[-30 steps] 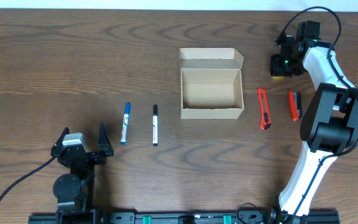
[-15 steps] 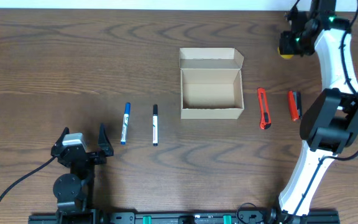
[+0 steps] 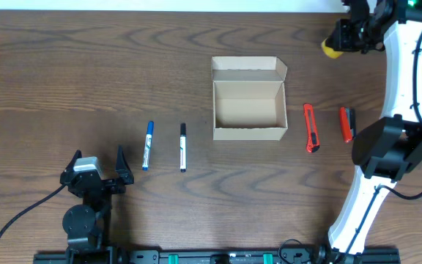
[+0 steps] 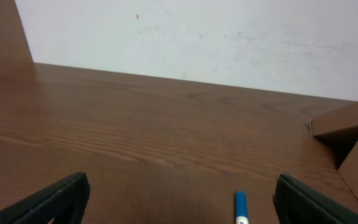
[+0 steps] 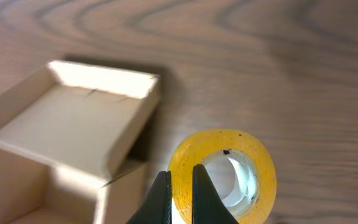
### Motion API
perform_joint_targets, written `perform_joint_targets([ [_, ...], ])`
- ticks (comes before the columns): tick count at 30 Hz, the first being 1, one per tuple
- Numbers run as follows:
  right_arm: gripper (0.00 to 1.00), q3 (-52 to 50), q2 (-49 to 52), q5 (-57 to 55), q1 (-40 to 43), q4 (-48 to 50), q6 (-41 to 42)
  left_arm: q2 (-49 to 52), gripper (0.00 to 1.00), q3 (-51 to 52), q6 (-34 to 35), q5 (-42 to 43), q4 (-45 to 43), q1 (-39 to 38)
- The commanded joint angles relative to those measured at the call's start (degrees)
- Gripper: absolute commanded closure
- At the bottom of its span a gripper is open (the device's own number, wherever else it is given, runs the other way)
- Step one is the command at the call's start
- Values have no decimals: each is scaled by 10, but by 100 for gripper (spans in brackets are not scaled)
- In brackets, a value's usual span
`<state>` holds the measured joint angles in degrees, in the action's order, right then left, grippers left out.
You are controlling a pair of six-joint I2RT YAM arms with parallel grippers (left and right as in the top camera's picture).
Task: Pack container
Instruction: 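Carry the tape roll into the box and release it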
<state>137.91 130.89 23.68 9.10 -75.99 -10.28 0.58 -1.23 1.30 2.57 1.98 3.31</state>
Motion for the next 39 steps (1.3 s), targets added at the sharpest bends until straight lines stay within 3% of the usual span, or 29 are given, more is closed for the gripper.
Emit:
perform_joint_targets([
  [1, 99, 32, -3, 43, -35, -26, 3, -4, 5, 10, 0, -11, 24, -1],
  [8, 99, 43, -29, 44, -124, -78, -14, -4, 5, 10, 0, -11, 24, -1],
  [19, 99, 43, -31, -59, -271, -125, 0, -4, 5, 10, 0, -11, 24, -1],
  [31, 98, 1, -31, -59, -289, -151, 0, -4, 5, 10, 0, -11, 24, -1],
  [39, 99, -87, -31, -80, -297, -104, 4, -4, 5, 10, 0, -11, 24, -1],
])
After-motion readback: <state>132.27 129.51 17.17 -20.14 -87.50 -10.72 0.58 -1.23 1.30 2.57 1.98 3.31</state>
